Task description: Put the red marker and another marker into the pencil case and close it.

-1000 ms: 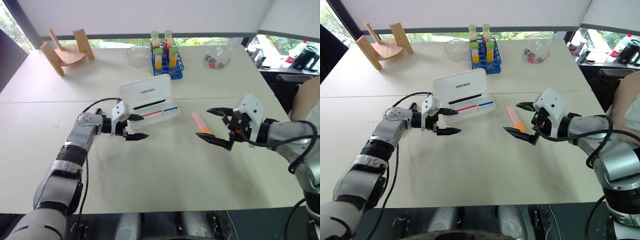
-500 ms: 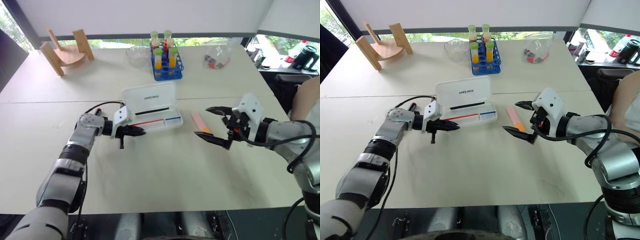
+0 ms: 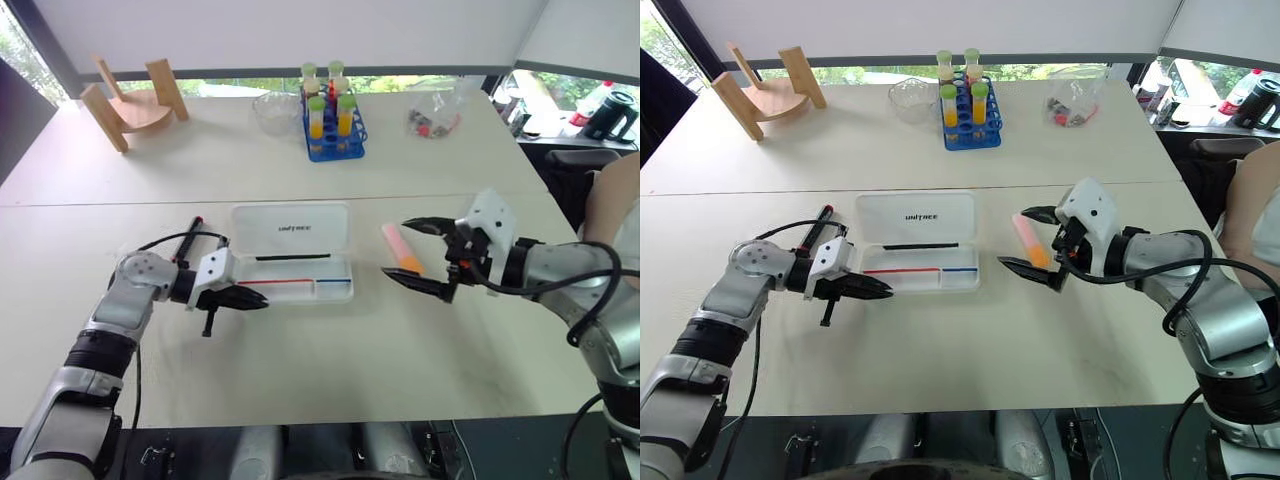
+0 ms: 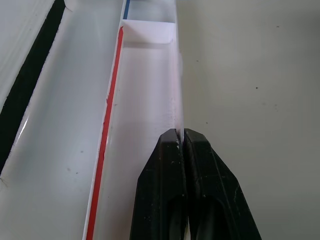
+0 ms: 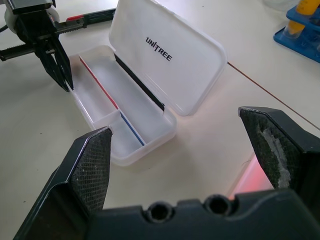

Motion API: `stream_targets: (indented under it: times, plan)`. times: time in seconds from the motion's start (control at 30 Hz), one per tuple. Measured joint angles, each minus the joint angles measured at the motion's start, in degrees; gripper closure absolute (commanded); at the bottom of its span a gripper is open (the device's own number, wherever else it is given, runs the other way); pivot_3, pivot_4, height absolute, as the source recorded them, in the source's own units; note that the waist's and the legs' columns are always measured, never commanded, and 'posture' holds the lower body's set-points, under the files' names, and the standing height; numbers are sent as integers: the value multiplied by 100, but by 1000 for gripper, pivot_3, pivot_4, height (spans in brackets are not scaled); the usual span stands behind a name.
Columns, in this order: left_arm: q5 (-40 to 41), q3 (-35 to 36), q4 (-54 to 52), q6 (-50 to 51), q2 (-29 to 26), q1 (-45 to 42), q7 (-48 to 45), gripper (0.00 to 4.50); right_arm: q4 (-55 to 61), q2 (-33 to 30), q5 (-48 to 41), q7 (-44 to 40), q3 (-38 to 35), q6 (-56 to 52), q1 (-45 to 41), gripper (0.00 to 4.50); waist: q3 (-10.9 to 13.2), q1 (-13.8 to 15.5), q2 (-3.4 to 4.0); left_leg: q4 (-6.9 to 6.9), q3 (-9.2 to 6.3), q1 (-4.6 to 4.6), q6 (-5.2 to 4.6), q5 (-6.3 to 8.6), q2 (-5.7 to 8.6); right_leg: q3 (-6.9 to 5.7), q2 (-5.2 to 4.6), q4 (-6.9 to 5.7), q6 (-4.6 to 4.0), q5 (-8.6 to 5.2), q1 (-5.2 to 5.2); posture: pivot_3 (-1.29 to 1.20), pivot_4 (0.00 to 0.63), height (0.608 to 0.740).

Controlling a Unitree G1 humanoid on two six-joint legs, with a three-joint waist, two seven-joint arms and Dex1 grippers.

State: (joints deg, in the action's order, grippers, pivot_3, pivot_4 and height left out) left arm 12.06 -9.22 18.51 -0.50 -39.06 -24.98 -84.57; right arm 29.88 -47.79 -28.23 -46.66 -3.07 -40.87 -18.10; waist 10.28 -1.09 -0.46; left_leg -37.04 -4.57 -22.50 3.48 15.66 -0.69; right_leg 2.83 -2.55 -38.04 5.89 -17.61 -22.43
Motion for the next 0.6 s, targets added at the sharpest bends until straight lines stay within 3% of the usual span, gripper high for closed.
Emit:
stream_targets:
  times: [0.03, 0.13, 0.23, 0.37, 0.6]
  plan:
    - [37, 25, -103, 69, -14, 69, 38, 4461, -27, 1, 0, -14, 17, 4, -39, 0, 0, -1, 0, 0, 0, 0, 0, 0, 0, 0, 0, 0, 0, 0, 0, 0, 150, 740]
    - [108, 72, -284, 255, -28, 235, 144, 3569, -106, 2, 8, -45, 63, 28, -103, 0, 0, 2, 1, -1, 0, 0, 0, 0, 0, 0, 0, -1, 0, 0, 0, 0, 150, 740]
    - [140, 110, -480, 385, -41, 386, 245, 2245, -202, 4, 37, -86, 135, 61, -162, 0, 1, 7, 1, -1, 0, 0, 0, 0, 0, 0, 0, -1, 0, 0, 0, 0, 150, 740]
    - [261, 233, -884, 540, -221, 642, 360, 161, -271, 6, 46, -127, 208, 140, -243, 0, 1, 0, 2, 0, 0, 0, 0, 0, -1, 0, 1, -2, 0, 0, -1, 0, 150, 740]
    - [726, 1324, -2290, 811, -698, 1224, 1041, 69, -477, 35, 56, -296, 323, 252, -352, 0, 6, 8, 4, 0, 1, 0, 0, 0, -5, 1, -4, -1, 0, 0, -1, 0, 150, 740]
